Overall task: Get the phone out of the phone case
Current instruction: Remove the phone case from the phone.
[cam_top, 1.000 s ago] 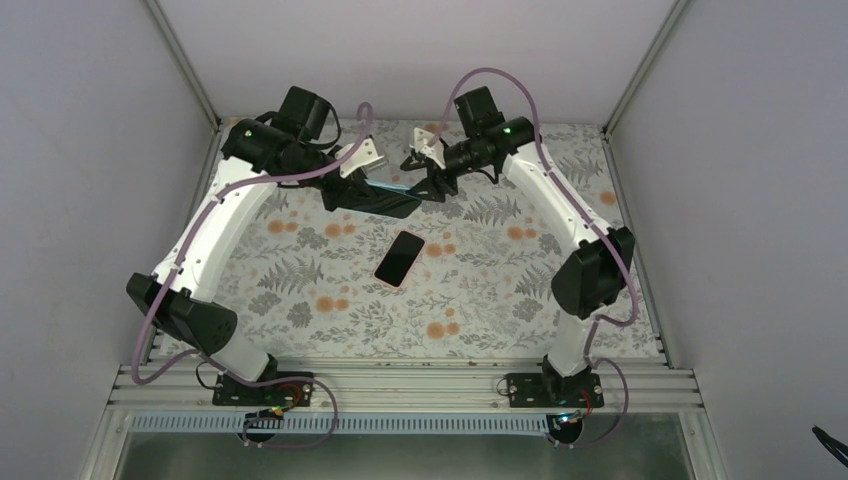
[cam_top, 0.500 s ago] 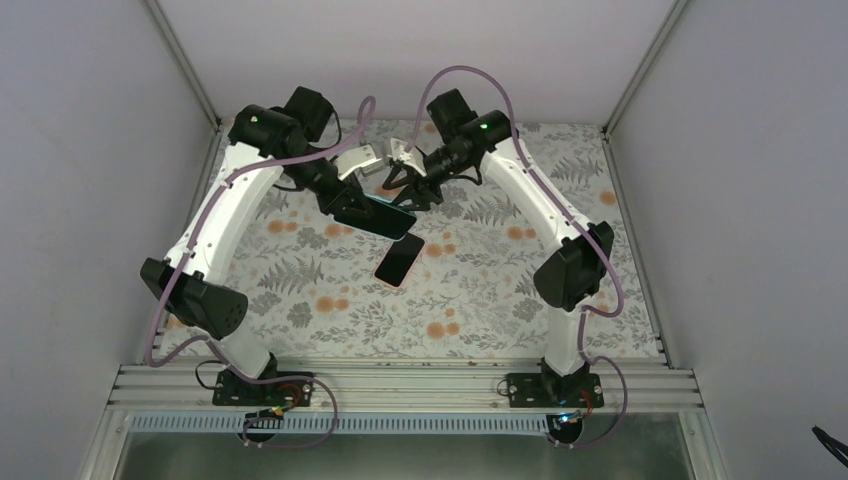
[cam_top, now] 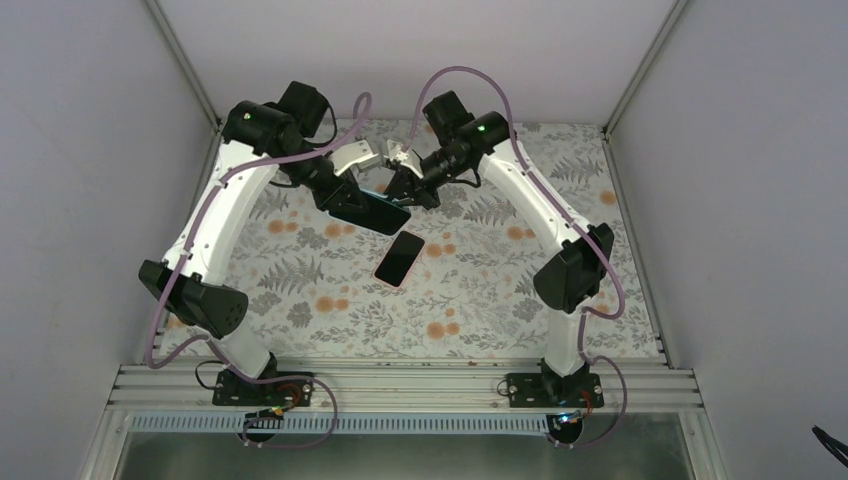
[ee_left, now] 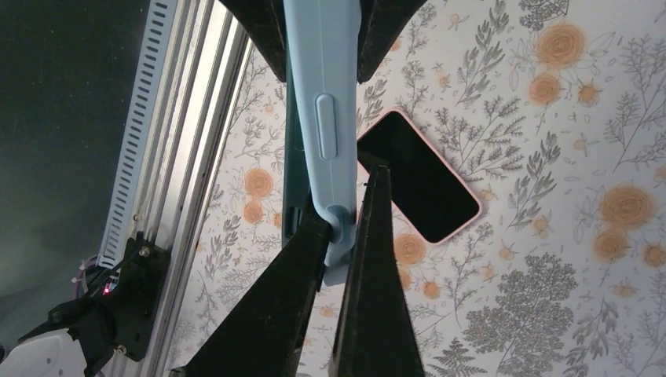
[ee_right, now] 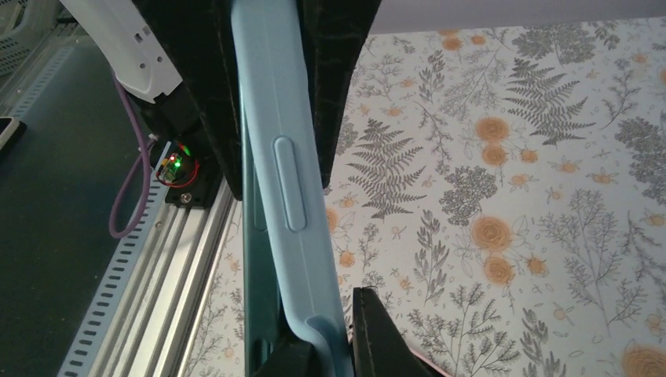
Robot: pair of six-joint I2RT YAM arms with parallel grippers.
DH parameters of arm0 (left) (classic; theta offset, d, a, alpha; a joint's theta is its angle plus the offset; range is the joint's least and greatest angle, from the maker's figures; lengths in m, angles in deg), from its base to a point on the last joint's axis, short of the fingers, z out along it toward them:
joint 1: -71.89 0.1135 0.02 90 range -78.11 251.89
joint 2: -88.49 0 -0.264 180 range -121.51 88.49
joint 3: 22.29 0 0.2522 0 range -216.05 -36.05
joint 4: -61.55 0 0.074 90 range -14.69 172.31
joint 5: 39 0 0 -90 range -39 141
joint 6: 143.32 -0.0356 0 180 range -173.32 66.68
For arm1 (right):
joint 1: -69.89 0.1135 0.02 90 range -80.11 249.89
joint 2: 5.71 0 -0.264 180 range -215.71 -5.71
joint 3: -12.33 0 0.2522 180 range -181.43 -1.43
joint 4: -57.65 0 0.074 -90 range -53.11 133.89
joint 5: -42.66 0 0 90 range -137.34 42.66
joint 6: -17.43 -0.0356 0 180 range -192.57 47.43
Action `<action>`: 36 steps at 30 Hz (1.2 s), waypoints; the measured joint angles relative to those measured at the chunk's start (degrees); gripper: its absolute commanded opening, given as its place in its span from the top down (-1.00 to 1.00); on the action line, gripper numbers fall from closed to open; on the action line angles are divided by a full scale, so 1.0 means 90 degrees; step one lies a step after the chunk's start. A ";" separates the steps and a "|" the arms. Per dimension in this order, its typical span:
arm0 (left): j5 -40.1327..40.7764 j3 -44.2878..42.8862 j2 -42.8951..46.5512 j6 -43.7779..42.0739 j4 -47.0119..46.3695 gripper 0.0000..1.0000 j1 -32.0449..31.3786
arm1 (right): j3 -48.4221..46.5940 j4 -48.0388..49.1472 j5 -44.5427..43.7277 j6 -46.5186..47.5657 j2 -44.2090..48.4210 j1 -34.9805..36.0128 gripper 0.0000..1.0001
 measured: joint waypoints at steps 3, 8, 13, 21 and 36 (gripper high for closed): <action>0.0100 -0.0017 0.0022 -0.0002 -0.0073 0.71 0.0032 | 0.0000 0.0017 0.0032 0.0007 0.0007 0.0024 0.94; 0.0041 -0.0044 0.0083 0.0114 -0.0940 -0.32 0.0019 | 0.0338 0.0418 -0.0075 -0.0289 0.0279 0.0073 0.94; -0.0007 -0.0056 0.0202 0.0112 -0.2858 -0.78 0.0080 | 0.1200 0.1248 0.0146 -0.1428 0.0993 0.0216 0.94; 0.0529 0.0372 0.0903 0.0000 -0.4704 -0.89 0.0019 | 0.1673 0.2484 0.0461 -0.2229 0.1503 -0.0066 0.94; 0.3264 0.3747 0.2900 -0.0095 -0.7851 -1.00 -0.0673 | 0.2050 0.4371 -0.1042 -0.4571 0.1180 -0.1430 0.94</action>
